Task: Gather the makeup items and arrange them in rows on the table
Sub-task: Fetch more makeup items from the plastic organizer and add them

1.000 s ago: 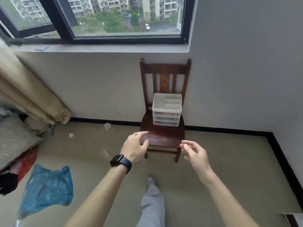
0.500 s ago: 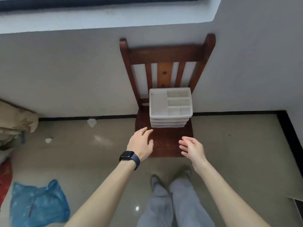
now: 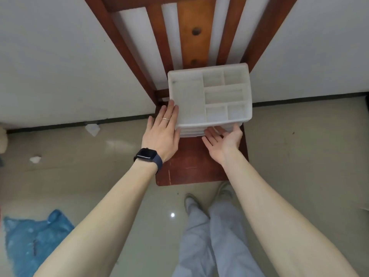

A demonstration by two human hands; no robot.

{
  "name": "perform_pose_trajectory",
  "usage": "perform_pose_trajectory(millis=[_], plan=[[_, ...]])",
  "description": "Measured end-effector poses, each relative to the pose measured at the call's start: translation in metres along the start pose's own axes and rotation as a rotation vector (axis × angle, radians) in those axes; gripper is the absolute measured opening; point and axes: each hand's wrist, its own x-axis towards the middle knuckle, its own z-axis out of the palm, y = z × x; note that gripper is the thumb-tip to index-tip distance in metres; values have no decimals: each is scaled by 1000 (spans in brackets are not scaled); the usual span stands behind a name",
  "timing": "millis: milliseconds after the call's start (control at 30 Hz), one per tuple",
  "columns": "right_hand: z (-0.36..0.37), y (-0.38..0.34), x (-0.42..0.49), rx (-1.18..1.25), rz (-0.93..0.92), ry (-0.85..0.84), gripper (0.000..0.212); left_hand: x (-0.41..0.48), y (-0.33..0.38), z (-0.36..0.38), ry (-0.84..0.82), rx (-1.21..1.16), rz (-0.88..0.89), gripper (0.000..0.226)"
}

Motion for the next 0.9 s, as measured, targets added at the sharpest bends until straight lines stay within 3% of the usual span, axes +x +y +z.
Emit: perform_pose_trajectory(millis=[200,533,767,900], plan=[[-4,8,11,136,46,-66,71,-2,2,6,26,-6,-30,62],[9,26,13,250,-29,-46,81,1,14,-4,-34,42,-109,67],[-7,35,9,119,-99,20,88,2,16,-4,-41,58,-122,67],[-44,47,-5,-165,-132,127,49,2,17,0,-42,45,-124,68]])
